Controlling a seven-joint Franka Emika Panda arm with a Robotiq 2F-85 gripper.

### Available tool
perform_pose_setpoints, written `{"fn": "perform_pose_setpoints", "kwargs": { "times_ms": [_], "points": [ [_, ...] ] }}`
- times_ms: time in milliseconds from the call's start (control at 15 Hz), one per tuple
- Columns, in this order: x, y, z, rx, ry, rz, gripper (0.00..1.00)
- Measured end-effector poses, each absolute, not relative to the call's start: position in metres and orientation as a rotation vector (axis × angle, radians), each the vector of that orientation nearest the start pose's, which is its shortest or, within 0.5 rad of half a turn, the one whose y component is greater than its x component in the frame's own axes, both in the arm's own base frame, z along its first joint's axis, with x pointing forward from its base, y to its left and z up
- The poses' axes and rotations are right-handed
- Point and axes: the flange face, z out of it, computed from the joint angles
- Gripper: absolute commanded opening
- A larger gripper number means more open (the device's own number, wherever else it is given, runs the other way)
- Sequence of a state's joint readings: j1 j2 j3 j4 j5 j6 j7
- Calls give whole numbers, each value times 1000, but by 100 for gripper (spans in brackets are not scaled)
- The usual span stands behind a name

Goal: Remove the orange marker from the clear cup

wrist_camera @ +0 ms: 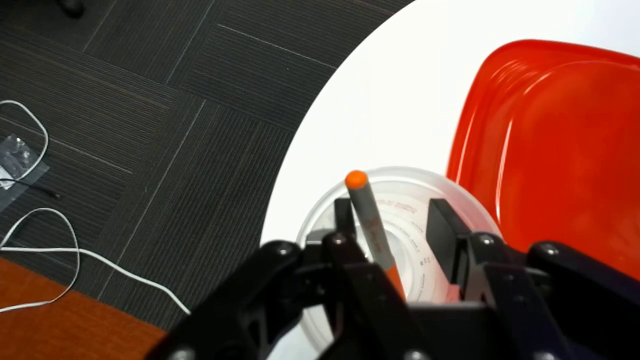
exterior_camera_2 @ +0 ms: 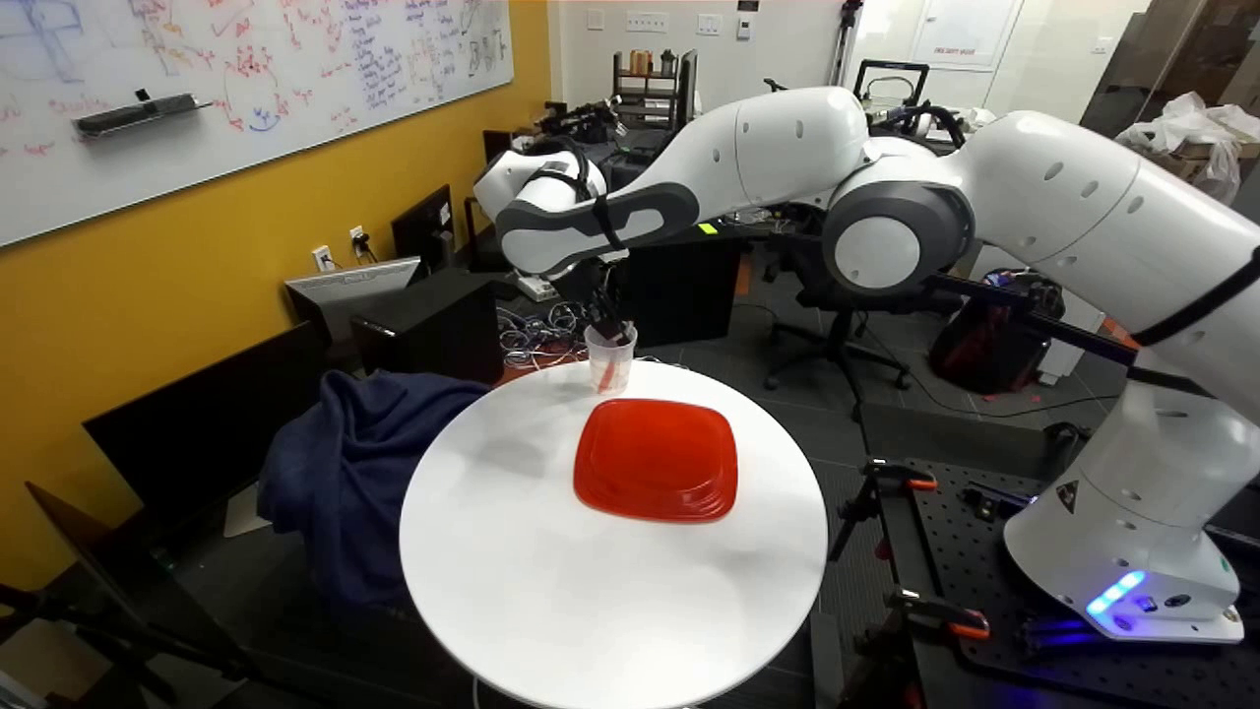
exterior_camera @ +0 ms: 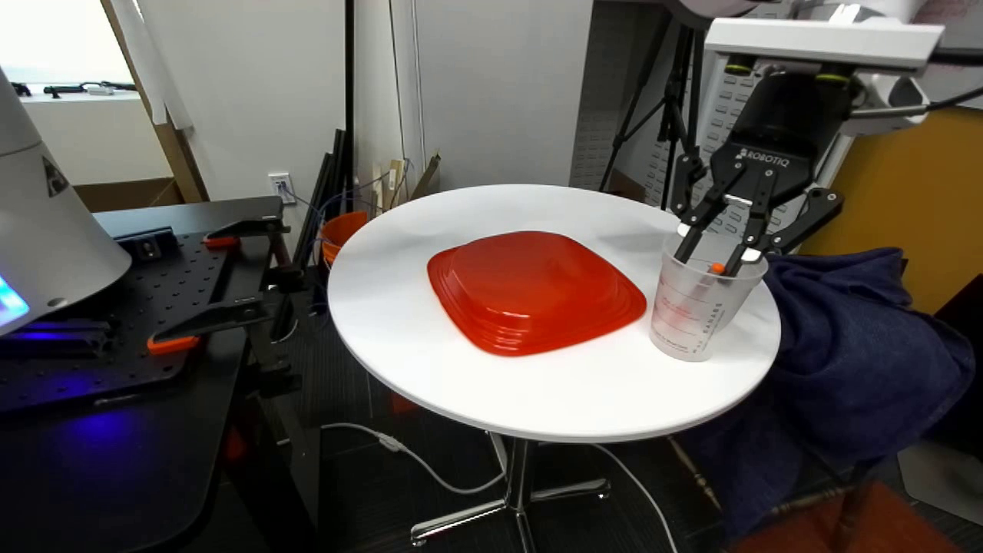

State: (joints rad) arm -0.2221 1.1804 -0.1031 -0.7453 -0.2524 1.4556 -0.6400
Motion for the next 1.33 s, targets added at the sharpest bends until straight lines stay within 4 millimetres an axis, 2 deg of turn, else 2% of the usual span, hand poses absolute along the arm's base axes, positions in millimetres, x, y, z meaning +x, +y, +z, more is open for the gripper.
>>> {"fn": "perform_pose_setpoints", "kwargs": {
  "times_ms": [67, 133, 267, 400, 533, 1333],
  "points": [
    [707, -233, 193, -3057, -598, 919, 27],
    [707, -234, 193, -3056, -598, 921, 30],
    [707, -234, 191, -3055, -597, 925, 26],
    [706, -234, 191, -3054, -596, 928, 17],
    [706, -235, 191, -3054, -594, 931, 3],
    [708, -238, 198, -3072, -586, 922, 3]
  ]
}}
